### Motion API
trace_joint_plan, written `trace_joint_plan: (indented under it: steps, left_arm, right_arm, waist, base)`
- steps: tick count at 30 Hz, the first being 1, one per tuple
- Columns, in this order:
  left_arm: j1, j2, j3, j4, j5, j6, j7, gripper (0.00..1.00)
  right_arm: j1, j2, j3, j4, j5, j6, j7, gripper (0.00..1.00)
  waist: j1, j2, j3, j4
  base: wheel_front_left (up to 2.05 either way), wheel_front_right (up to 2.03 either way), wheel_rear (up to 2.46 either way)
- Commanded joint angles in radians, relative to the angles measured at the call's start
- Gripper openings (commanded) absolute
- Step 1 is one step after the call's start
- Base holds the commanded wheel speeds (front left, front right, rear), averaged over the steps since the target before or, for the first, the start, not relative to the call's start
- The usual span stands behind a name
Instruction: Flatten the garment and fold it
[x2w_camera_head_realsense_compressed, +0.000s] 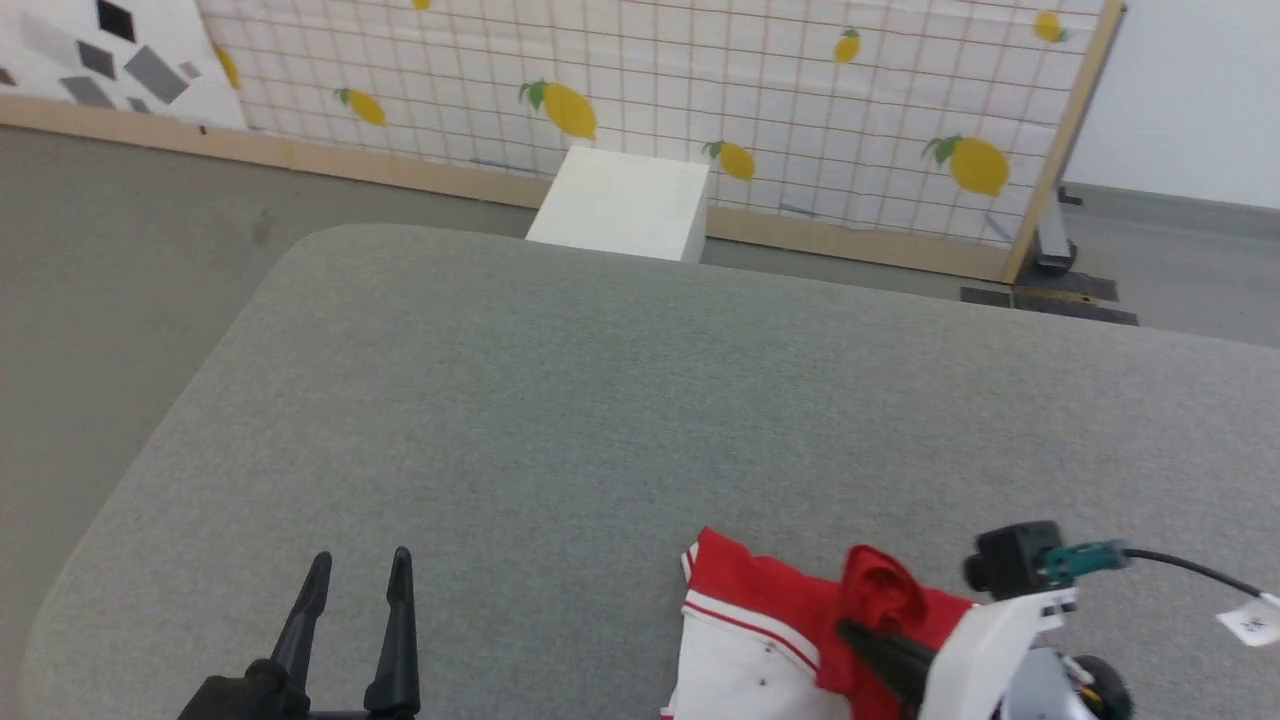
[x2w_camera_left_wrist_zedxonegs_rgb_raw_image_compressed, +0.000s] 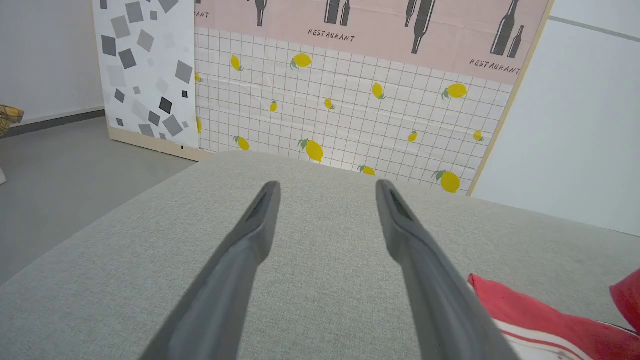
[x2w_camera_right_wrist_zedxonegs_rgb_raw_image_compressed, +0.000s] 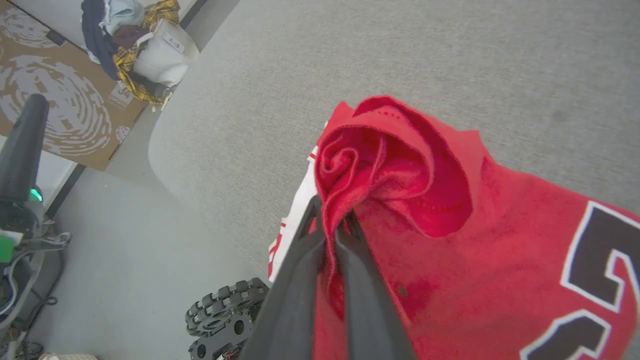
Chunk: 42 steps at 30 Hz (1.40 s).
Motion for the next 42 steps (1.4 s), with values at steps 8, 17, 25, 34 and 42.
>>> trace_joint_plan:
  steps: [8,17,25,34,42]
  left_arm:
    - [-0.027,-0.005,-0.013,0.016,0.005,-0.007,-0.005,1.0]
    - [-0.05,-0.005,-0.018,0.028,0.004,-0.008,-0.005,1.0]
    - [-0.052,-0.005,-0.004,0.036,-0.004,-0.008,-0.005,1.0]
    - [-0.05,-0.005,-0.014,0.027,-0.01,-0.008,-0.005,1.0]
    - [-0.042,-0.005,-0.026,0.018,-0.014,-0.008,-0.005,1.0]
  right_arm:
    - [-0.108,0.002,0.127,0.182,0.062,-0.001,-0.105,0.0]
    - [-0.227,0.002,0.229,0.397,0.093,-0.001,-0.228,1.0]
    - [-0.329,0.0,0.267,0.451,0.077,-0.001,-0.354,1.0]
    - [-0.422,-0.191,0.204,0.42,-0.207,-0.001,-0.632,1.0]
    - [-0.307,-0.252,-0.013,0.349,-0.382,-0.001,-0.838,1.0]
  waist:
    - [0.0,0.0,0.034,0.083]
    - [0.0,0.0,0.061,0.101]
    - [0.0,0.0,0.041,0.046]
    - [0.0,0.0,0.012,-0.049]
    - [0.0,0.0,0.006,-0.121]
  base:
    - [0.0,0.0,0.0]
    - [0.0,0.0,0.0]
    - [0.0,0.0,0.0]
    - [0.0,0.0,0.0]
    - [0.0,0.0,0.0]
